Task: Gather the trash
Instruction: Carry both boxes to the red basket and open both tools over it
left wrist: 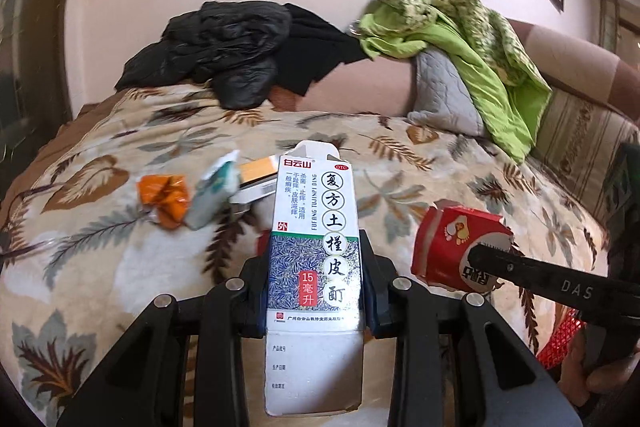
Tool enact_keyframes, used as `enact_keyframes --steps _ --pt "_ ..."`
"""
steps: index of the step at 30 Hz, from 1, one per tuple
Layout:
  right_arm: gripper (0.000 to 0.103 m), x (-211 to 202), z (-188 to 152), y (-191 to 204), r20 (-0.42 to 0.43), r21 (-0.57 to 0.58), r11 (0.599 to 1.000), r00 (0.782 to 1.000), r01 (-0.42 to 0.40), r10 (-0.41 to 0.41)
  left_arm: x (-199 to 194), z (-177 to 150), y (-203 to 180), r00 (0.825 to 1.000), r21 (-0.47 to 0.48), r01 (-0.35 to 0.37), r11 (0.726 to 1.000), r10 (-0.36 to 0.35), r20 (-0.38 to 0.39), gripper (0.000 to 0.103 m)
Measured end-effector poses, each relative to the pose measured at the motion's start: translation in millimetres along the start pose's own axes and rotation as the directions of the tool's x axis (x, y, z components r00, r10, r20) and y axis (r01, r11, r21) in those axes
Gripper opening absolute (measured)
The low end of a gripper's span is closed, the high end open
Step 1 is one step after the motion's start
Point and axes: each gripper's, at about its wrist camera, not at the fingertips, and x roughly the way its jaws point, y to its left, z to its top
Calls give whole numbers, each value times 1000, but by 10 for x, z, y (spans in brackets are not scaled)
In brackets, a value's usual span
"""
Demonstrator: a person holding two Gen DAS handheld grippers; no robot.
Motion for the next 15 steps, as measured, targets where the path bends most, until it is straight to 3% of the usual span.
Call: enact_keyframes --steps 8,15 --pt "5 -220 61 -218 43 58 998 999 -22 20 166 -28 -335 1000 75 -6 997 7 -20 32" --pt "6 -465 65 -277 80 33 999 997 -15 12 205 -66 -544 1000 127 -7 992 10 -21 33"
